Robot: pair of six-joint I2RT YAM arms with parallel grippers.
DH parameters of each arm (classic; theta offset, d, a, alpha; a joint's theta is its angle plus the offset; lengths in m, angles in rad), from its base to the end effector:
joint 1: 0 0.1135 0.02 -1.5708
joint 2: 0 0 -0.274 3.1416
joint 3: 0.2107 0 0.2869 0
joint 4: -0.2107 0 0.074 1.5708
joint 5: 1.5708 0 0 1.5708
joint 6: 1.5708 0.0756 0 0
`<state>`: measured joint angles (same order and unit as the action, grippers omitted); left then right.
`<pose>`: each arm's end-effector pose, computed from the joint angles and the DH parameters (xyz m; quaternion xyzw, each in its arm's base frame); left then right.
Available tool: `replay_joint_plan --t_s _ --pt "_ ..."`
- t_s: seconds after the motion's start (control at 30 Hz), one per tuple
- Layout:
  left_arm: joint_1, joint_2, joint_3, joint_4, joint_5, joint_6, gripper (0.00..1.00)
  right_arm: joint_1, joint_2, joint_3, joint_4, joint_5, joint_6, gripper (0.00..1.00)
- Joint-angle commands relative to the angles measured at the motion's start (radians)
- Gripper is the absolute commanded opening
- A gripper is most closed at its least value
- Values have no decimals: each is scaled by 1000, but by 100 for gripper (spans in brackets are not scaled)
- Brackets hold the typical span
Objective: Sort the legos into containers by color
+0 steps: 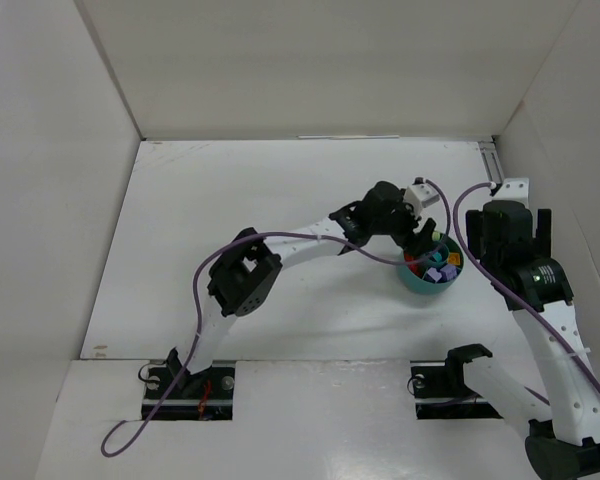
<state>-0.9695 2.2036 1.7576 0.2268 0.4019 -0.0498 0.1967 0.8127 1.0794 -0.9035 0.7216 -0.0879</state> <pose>0.3157 -0.5125 0.2363 0.4512 0.6297 -0.4350 0.4591 0.1976 -0.0115 0.3665 0.0389 0.8495 -0.2919 0.4377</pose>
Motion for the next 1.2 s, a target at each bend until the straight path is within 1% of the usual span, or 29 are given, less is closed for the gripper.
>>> replay_joint_plan --t_s 0.0,0.03,0.07,0.1,0.13,0.17,0.2,0.23,0.27,0.3,0.33,0.37,0.4,0.43,0.47,0.5,0.53,0.57,0.6,0.63,0.67,0.73,0.77,0.87,0.93,0.97,1.07,1.17 --pt "69 -185 -42 72 35 -67 81 -6 -3 20 57 -11 -3 99" --pt "83 -218 -75 106 35 -87 87 -6 11 20 57 -25 -3 99" --pt "97 -292 -113 126 26 -106 94 -6 11 20 66 -36 -3 99" --pt "126 -332 -197 144 14 -143 100 -6 23 20 81 -50 -3 99" --pt "136 -375 -239 155 -30 -162 100 -6 38 20 81 -85 -3 99" --pt "147 -459 -277 146 -76 -180 100 -6 48 20 100 -105 -12 99" --pt "147 -503 -337 122 -136 -195 100 -6 48 20 124 -125 -12 99" --pt "147 -548 -365 87 -206 -209 100 -6 72 20 141 -149 -33 99" --pt "147 -591 -394 18 -344 -220 100 -6 83 20 156 -212 -47 99" --pt "147 -679 -423 -18 -407 -237 100 -6 94 20 185 -250 -59 99" --pt "147 -726 -493 -50 -466 -255 100 -6 120 20 204 -293 -100 99" --pt "147 -773 -532 -81 -563 -292 100 -6 134 20 221 -385 -117 99" --pt "147 -821 -568 -143 -610 -315 100 -6 146 20 233 -428 -134 99" --pt "147 -922 -643 -174 -653 -338 100 -6 158 20 267 -474 -157 99" --pt "156 -974 -680 -210 -697 -364 100 -6 173 20 284 -513 -191 99" --pt "157 -1025 -717 -274 -778 -393 100 -6 174 20 297 -575 -191 99" --pt "157 -1130 -757 -305 -825 -453 100 -6 174 20 316 -612 -203 99" --pt "157 -1181 -829 -338 -874 -494 100 -6 174 20 363 -654 -214 99" --pt "157 -1231 -858 -375 -947 -534 100 -6 174 4 386 -730 -223 99" --pt "167 -1277 -883 -444 -974 -567 100 -6 161 -7 412 -772 -223 99" --pt "167 -1362 -914 -472 -988 -614 100 -16 161 -36 467 -810 -223 99" --pt "178 -1438 -923 -538 -1017 -647 100 -16 132 -62 520 -907 -223 99" --pt "178 -1502 -935 -550 -1026 -671 100 -16 123 -73 549 -936 -223 99" --pt "187 -1584 -946 -589 -1063 -671 100 -16 114 -93 563 -956 -223 99" --pt "187 -1593 -946 -627 -1097 -723 100 -16 114 -105 572 -973 -223 99" --pt "187 -1593 -933 -656 -1109 -735 100 -16 114 -105 572 -982 -223 99" --pt "187 -1593 -923 -666 -1109 -746 100 -16 114 -116 563 -1010 -234 99" --pt "187 -1543 -900 -698 -1109 -766 100 -16 114 -127 563 -1028 -259 99"
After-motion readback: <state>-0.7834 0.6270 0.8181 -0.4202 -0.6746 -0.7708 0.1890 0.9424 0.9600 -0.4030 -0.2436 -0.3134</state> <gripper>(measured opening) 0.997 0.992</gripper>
